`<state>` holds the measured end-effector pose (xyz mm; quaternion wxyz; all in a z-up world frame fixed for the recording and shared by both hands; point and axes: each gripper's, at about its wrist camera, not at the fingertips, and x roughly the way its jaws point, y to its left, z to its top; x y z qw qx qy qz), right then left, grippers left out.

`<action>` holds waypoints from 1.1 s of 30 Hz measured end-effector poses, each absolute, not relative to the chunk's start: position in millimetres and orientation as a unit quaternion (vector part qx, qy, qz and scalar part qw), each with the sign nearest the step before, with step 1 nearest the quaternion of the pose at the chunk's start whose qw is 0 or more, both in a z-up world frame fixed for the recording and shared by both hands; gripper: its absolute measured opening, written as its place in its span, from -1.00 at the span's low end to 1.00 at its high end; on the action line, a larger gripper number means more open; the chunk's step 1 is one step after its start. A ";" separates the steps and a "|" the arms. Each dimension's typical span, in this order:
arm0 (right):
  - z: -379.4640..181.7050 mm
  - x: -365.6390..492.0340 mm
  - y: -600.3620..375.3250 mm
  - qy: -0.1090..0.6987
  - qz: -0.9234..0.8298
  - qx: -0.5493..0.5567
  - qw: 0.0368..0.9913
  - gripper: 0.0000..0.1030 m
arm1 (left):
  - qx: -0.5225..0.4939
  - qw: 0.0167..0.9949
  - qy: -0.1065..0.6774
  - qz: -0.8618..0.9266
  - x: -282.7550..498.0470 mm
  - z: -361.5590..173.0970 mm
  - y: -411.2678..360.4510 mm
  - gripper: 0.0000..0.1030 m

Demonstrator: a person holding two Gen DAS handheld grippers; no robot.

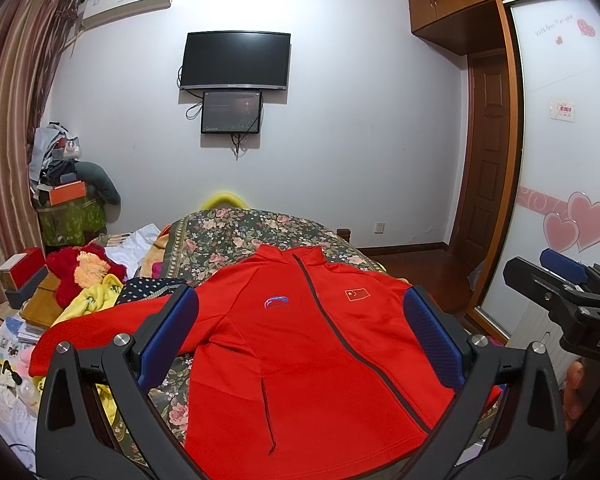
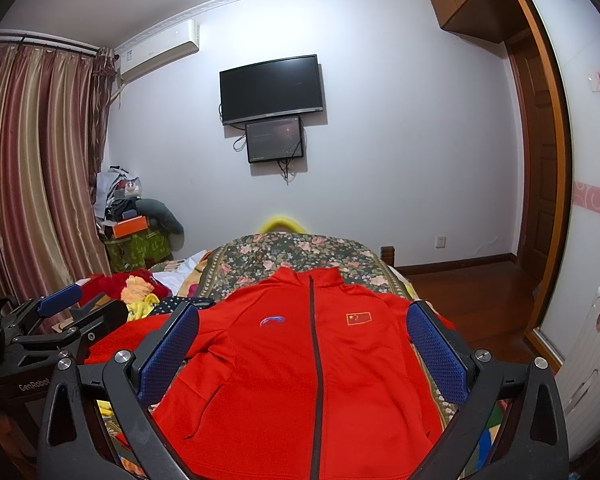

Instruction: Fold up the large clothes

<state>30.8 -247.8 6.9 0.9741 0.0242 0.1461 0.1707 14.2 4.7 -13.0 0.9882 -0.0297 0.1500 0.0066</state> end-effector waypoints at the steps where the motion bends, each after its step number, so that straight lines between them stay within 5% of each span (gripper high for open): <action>1: 6.0 31.1 -247.4 0.147 0.171 0.024 0.974 1.00 | -0.030 0.988 0.150 0.006 14.2 -13.0 4.8 1.00; 22: -4.9 89.5 -201.1 0.171 0.153 -0.029 0.973 1.00 | -0.042 0.985 0.165 0.032 45.0 -34.8 44.9 1.00; 33: -65.4 204.5 -160.5 0.283 0.146 -0.021 0.948 1.00 | -0.107 0.962 0.246 0.046 114.7 -95.5 154.3 1.00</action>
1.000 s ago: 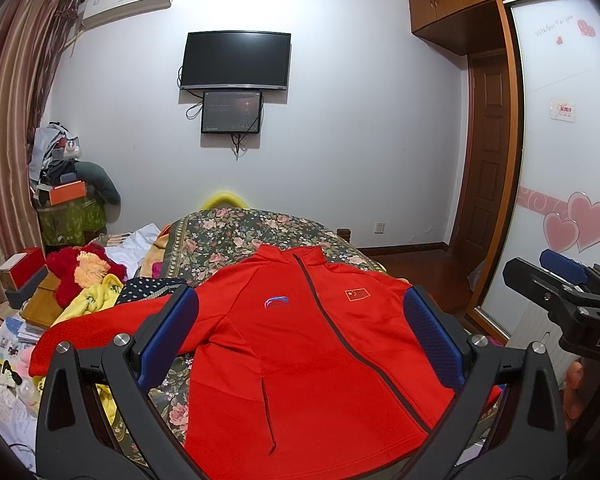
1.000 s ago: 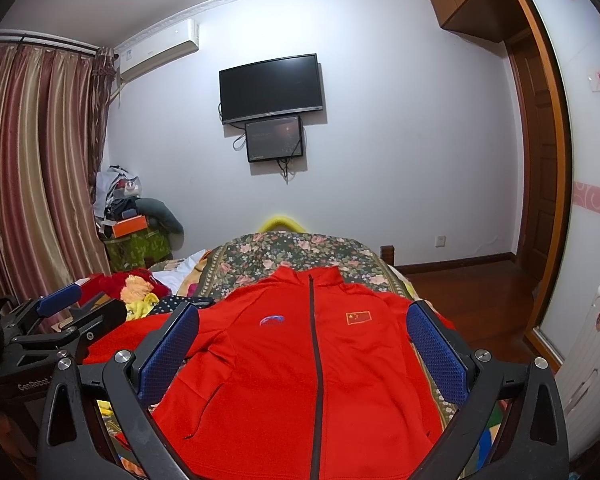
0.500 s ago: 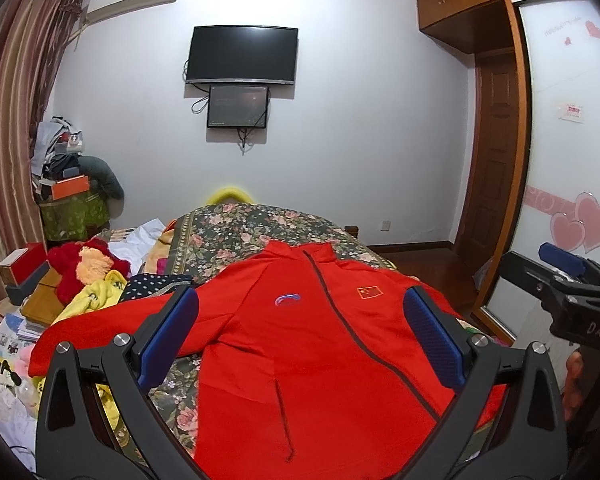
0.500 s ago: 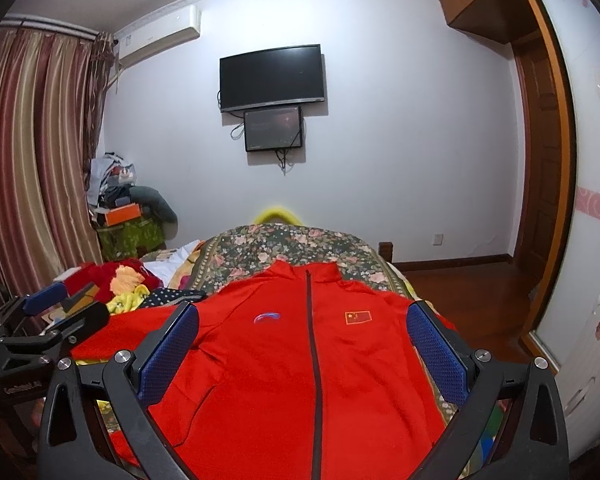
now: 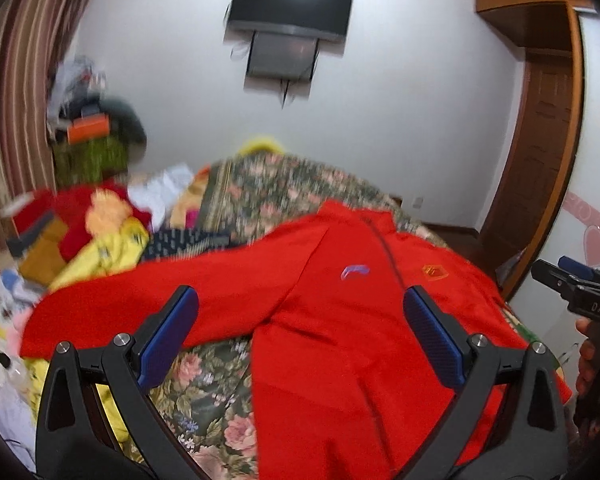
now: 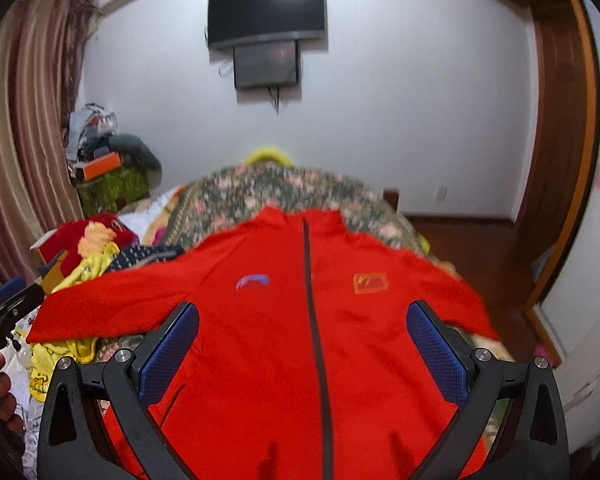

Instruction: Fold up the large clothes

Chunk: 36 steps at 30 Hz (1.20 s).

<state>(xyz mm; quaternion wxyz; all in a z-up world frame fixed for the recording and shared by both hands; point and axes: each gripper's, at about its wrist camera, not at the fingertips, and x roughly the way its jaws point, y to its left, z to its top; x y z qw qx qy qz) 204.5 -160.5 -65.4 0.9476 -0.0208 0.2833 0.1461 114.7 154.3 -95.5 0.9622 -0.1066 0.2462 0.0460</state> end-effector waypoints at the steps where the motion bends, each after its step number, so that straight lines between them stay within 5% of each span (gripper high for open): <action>1: -72.7 213.5 -159.9 0.291 0.147 -0.018 0.945 1.00 | -0.117 0.958 0.258 0.048 119.6 -104.5 165.0 1.00; 11: -161.8 306.1 -150.8 0.417 0.127 0.014 0.900 1.00 | -0.290 0.872 0.383 0.091 141.8 -228.8 294.2 1.00; 20: -195.6 317.7 -148.3 0.453 0.130 0.020 0.882 1.00 | -0.393 0.826 0.373 0.156 112.6 -289.7 388.9 0.97; 29: -198.6 315.1 -146.0 0.455 0.126 0.015 0.881 1.00 | -0.484 0.802 0.316 0.151 104.9 -312.2 448.8 0.38; 36: -190.9 312.0 -147.2 0.448 0.131 0.005 0.885 1.00 | -0.449 0.801 0.324 0.228 115.9 -305.0 473.2 -0.60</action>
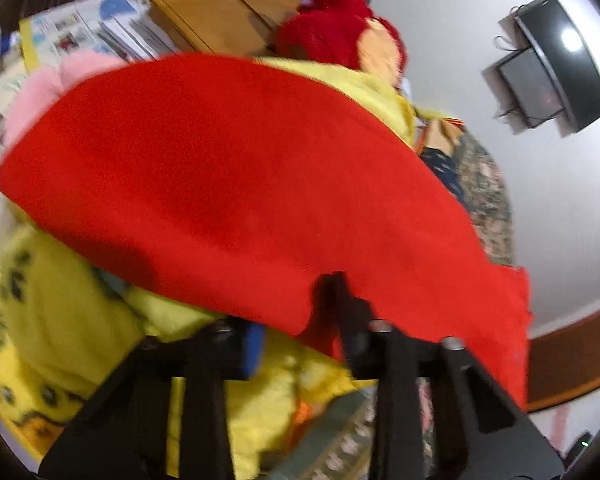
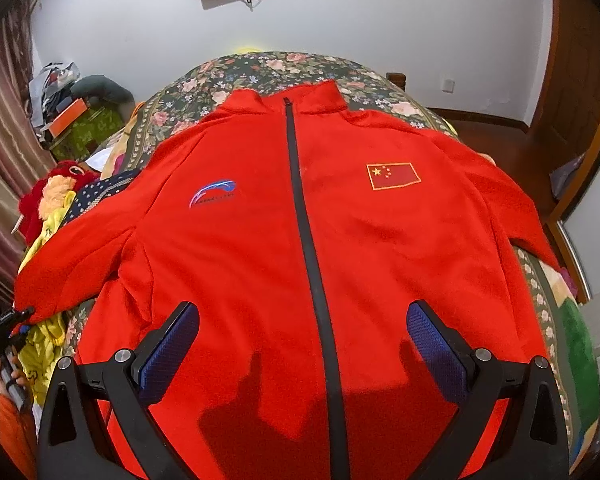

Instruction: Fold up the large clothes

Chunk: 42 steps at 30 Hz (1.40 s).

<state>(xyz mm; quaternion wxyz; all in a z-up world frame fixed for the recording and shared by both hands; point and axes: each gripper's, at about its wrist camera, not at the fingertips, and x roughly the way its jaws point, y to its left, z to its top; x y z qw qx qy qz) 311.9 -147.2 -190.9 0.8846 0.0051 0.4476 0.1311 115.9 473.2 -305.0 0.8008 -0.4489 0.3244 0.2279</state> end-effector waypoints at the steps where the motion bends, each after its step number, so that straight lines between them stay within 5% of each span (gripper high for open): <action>1: -188.8 311.2 -147.7 0.445 0.131 0.003 0.886 1.00 | -0.435 0.805 0.326 0.238 117.3 -299.6 471.8 -0.73; 13: -160.1 302.8 -166.8 0.408 0.140 -0.002 0.902 1.00 | -0.126 0.902 0.273 0.310 199.2 -123.4 403.9 -0.95; 23: -148.4 308.2 -199.6 0.391 0.150 0.025 0.908 1.00 | -0.037 0.962 0.215 0.163 318.8 -19.7 268.5 -0.95; 31: -148.0 319.9 -223.5 0.388 0.157 0.018 0.908 1.00 | 0.016 0.967 0.251 0.028 397.8 -49.0 126.2 -0.95; 42: -170.4 329.0 -270.9 0.422 0.129 0.014 0.898 1.00 | 0.075 0.887 0.436 -0.129 433.1 -210.0 -51.2 -0.95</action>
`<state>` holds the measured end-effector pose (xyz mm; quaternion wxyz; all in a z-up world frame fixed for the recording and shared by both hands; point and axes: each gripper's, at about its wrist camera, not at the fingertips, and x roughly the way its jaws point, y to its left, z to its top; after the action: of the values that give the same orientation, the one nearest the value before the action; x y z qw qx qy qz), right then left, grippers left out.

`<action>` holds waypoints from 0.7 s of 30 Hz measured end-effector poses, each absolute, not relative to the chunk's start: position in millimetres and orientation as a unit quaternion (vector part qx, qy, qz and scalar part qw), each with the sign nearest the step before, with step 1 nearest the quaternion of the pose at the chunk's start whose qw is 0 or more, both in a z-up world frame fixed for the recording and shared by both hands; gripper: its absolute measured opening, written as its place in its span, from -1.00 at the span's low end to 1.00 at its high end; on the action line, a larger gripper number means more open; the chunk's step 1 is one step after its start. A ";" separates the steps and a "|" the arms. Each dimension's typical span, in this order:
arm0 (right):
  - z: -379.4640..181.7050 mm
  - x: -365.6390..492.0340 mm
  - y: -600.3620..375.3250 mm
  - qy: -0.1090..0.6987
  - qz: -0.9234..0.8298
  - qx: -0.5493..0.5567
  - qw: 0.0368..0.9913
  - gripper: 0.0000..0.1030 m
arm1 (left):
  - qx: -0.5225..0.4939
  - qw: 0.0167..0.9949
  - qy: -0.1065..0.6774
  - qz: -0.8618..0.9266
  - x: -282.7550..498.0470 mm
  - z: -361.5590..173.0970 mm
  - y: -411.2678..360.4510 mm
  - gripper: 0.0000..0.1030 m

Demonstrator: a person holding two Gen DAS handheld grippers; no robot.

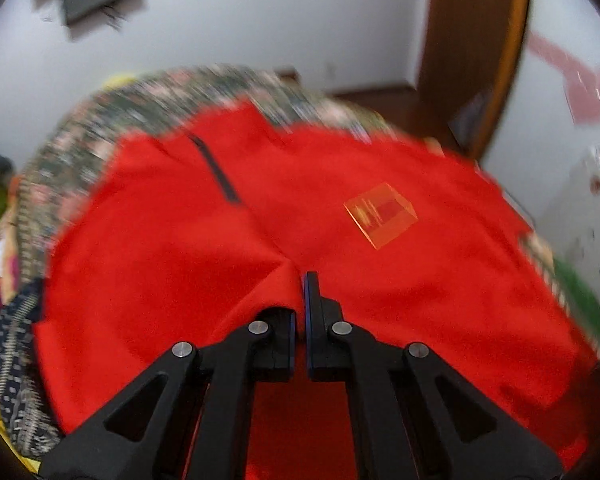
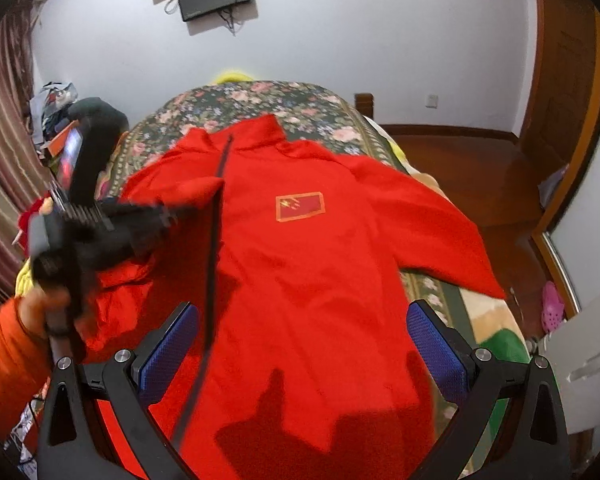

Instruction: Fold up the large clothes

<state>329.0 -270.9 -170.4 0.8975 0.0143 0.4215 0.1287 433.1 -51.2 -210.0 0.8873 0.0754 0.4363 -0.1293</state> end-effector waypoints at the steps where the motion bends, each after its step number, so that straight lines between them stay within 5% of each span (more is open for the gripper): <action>1: -172.3 329.7 -273.9 0.426 0.126 0.013 0.896 1.00 | 0.086 0.880 0.448 -0.134 430.9 -220.5 -60.4 -0.95; 6: -175.6 330.7 -278.4 0.434 0.119 0.006 0.893 1.00 | 0.089 0.854 0.488 -0.154 414.5 -244.3 -74.4 -0.75; 8: -174.0 328.6 -277.1 0.431 0.118 0.005 0.895 1.00 | 0.078 0.849 0.496 -0.166 403.4 -239.4 -67.9 -0.20; 9: -172.8 328.4 -276.2 0.429 0.118 0.005 0.896 1.00 | 0.075 0.847 0.500 -0.165 398.2 -237.2 -63.9 0.39; 10: -170.8 327.5 -273.9 0.426 0.121 0.005 0.896 1.00 | 0.074 0.849 0.497 -0.162 392.3 -234.7 -60.1 0.62; 21: -160.8 335.3 -195.4 0.414 0.190 -0.062 0.888 1.00 | 0.059 0.893 0.444 -0.038 339.3 -181.4 62.6 0.80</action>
<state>335.3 -195.4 -160.8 0.8883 -0.0621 0.4137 0.1897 339.3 62.6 -181.4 0.8933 0.0589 0.4440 -0.0379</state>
